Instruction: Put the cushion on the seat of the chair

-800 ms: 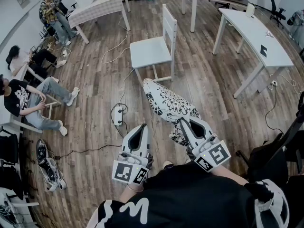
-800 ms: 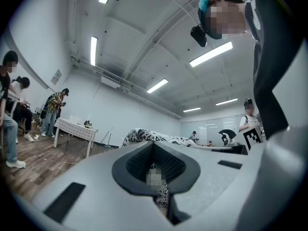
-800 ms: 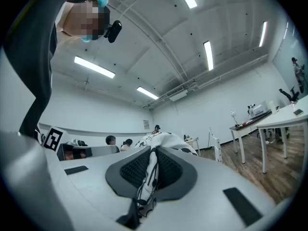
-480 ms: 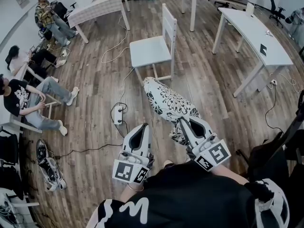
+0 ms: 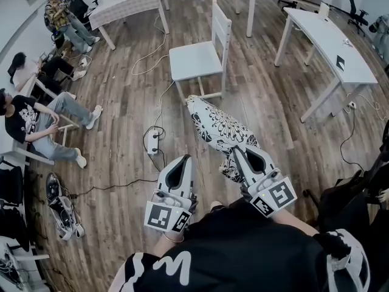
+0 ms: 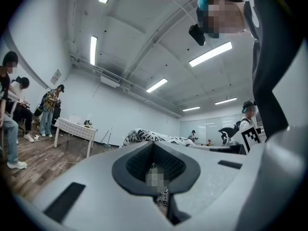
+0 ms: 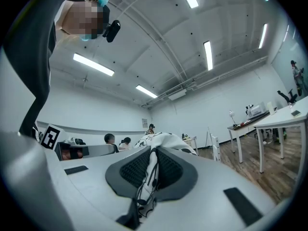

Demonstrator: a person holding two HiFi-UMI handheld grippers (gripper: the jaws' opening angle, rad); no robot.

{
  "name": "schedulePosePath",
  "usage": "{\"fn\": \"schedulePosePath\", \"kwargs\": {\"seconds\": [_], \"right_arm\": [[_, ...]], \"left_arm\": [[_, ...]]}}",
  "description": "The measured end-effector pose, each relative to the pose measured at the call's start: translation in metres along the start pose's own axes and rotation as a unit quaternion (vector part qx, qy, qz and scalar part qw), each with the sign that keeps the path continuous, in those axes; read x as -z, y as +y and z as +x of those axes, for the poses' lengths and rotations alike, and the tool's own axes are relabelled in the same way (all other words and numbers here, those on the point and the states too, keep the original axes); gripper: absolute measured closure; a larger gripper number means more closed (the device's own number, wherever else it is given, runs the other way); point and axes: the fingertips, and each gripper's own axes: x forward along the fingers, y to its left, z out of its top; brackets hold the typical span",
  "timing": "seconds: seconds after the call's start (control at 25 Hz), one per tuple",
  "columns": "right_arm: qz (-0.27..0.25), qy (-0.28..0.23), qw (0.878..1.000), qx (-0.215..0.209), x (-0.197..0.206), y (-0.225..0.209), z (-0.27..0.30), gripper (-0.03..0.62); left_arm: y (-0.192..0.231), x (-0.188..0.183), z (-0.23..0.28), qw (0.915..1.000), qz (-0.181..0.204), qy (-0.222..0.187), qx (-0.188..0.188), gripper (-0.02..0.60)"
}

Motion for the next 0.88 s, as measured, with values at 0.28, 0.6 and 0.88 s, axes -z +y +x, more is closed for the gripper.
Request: {"fn": "schedulePosePath", "kwargs": {"seconds": [0.28,0.6,0.88], "right_arm": [[-0.015,0.000,1.000,0.018,0.006,0.010,-0.012,0.562],[-0.008,0.004,1.000,0.030,0.009,0.001,-0.011,0.562],[-0.005,0.000,1.000,0.016,0.008,-0.009,0.009,0.562]], "left_arm": [[-0.002,0.010,-0.015,0.9999,0.010,0.008,-0.002,0.578],[-0.001,0.016,-0.011,0.9999,-0.001,0.011,0.001,0.578],[0.011,0.010,0.005,0.9999,0.009,0.005,-0.007,0.578]]}}
